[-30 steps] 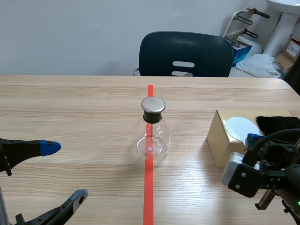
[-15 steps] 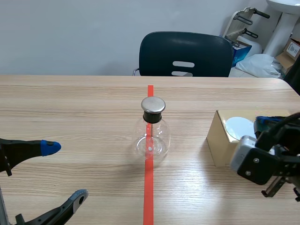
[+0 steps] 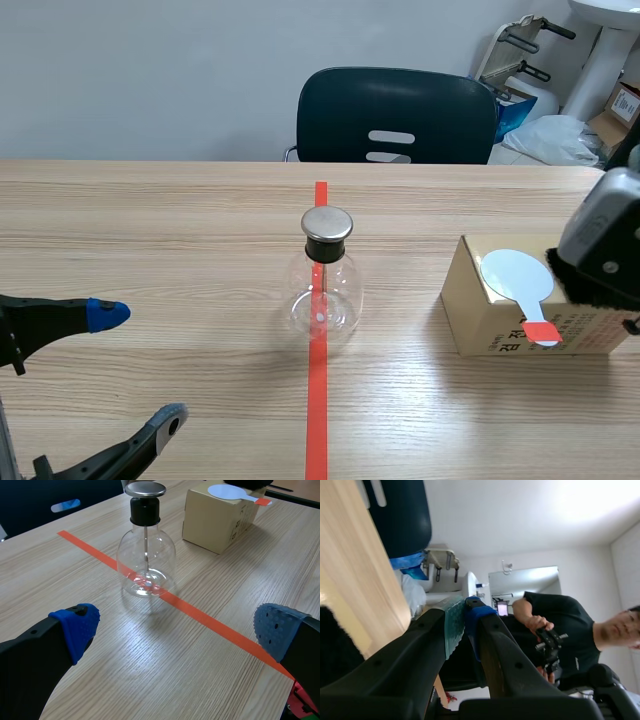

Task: Do the electroscope experiment.
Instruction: 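Pick up the white charging plate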

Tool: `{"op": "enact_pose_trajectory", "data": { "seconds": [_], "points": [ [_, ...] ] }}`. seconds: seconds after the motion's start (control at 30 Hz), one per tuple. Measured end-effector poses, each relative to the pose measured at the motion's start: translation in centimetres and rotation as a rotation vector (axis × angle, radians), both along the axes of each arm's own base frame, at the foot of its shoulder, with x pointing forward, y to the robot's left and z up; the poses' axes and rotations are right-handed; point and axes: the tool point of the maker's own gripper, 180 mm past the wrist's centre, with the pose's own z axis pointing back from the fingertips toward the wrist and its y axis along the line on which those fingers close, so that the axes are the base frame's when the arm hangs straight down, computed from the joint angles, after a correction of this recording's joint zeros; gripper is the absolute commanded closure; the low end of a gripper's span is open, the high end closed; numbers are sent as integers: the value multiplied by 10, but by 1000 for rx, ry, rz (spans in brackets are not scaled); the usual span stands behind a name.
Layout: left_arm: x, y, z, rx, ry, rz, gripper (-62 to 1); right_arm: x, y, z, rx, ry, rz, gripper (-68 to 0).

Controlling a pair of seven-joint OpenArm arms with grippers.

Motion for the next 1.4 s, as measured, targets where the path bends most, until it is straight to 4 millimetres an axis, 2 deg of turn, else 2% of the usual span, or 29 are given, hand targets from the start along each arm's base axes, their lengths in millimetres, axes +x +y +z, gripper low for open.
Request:
{"op": "enact_pose_trajectory", "data": {
  "seconds": [0.13, 0.73, 1.03, 1.4],
  "points": [
    [0, 0, 0, 0, 0, 0, -623, 1, -2, 10, -9, -27, -6, -8],
    [0, 0, 0, 0, 0, 0, -623, 1, -15, 8, -11, -19, -63, -8],
    [0, 0, 0, 0, 0, 0, -623, -4, -21, -35, -30, 85, -40, -8],
    [0, 0, 0, 0, 0, 0, -623, -26, -22, -103, -85, 245, -20, -8]
  ]
}}
